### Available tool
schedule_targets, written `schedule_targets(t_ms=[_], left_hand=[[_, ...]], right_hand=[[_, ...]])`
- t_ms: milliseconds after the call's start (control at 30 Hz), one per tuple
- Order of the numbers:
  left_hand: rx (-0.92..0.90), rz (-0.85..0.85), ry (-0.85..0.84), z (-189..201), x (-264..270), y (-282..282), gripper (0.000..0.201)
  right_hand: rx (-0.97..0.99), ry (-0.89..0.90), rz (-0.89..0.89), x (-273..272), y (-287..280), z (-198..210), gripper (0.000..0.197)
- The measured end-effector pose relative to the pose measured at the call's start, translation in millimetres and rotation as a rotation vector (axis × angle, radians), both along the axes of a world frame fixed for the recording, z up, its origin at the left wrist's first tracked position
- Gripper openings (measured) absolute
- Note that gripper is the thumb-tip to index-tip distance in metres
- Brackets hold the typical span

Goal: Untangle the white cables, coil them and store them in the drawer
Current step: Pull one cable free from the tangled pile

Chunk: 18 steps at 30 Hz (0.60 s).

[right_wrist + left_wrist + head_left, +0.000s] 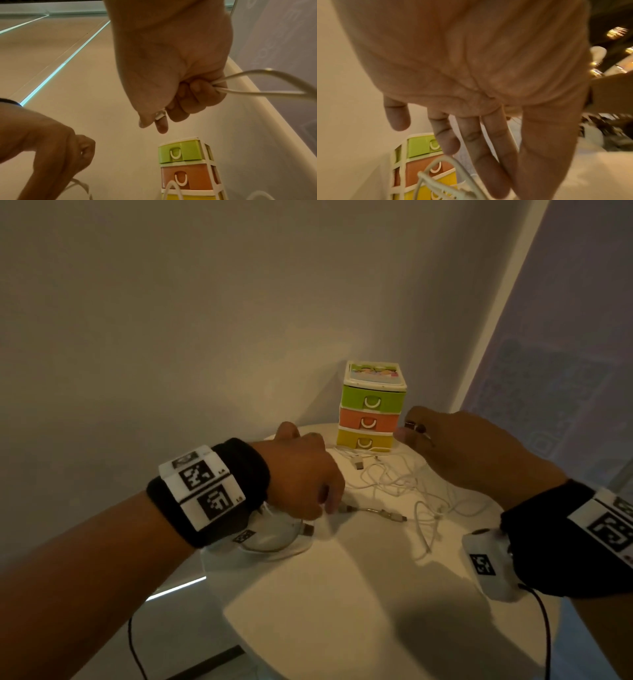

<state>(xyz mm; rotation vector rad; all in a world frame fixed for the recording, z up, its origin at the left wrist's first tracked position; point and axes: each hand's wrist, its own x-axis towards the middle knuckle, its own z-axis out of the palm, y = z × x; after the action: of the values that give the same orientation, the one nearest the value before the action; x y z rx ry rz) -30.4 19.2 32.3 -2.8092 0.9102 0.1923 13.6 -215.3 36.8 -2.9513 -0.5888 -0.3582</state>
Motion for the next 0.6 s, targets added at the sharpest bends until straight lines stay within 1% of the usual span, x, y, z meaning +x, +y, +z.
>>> schedule_targets(t_ms=[33,67,100,167,200,267,300,333,400,433,533,600], left_hand=[[0.041,0.003,-0.003,-2.0,-2.0,-2.7,0.024],[0.039,0.008,-0.012,-2.9,-3.4,-4.0,0.027],[-0.003,0.024,-0.022,-1.7,-5.5,-3.8,0.027],[-0.082,0.096,-0.045,4.2,-8.1,2.0,0.020],[-0.073,0.142,-0.054,7.7,-9.2,5.7,0.016],[0.022,0.211,-0.040,9.6,-8.3,13.8,0.008],[0.082,0.223,-0.025,7.2,-6.7,17.1,0.009],[0.137,0.233,0.002,2.2,-4.0,19.7,0.015],[0.192,0.262,0.069,-10.4,1.1,21.9,0.027],[0.195,0.270,0.092,-15.7,3.4,22.2,0.028],[0.169,0.258,0.113,-20.7,6.5,23.7,0.022],[0.094,0.259,0.165,-17.5,8.1,27.2,0.020]], right_hand=[[0.019,-0.001,0.020,-1.5,1.5,1.0,0.035],[0.036,-0.009,0.040,-3.9,2.8,2.3,0.035],[0.044,-0.025,0.060,-6.3,4.0,3.1,0.036],[0.048,-0.049,0.076,-9.1,4.8,3.1,0.037],[0.043,-0.050,0.072,-10.3,5.5,3.2,0.037],[0.037,-0.038,0.060,-12.0,6.8,2.6,0.037],[0.044,-0.033,0.056,-12.1,7.1,1.8,0.037],[0.053,-0.025,0.053,-12.6,7.9,1.4,0.038],[0.067,-0.006,0.053,-13.8,10.5,1.1,0.041],[0.074,0.000,0.055,-13.8,12.0,0.7,0.043],[0.090,0.005,0.080,-12.6,17.3,-0.3,0.046],[0.101,0.012,0.112,-13.4,21.1,-1.4,0.046]])
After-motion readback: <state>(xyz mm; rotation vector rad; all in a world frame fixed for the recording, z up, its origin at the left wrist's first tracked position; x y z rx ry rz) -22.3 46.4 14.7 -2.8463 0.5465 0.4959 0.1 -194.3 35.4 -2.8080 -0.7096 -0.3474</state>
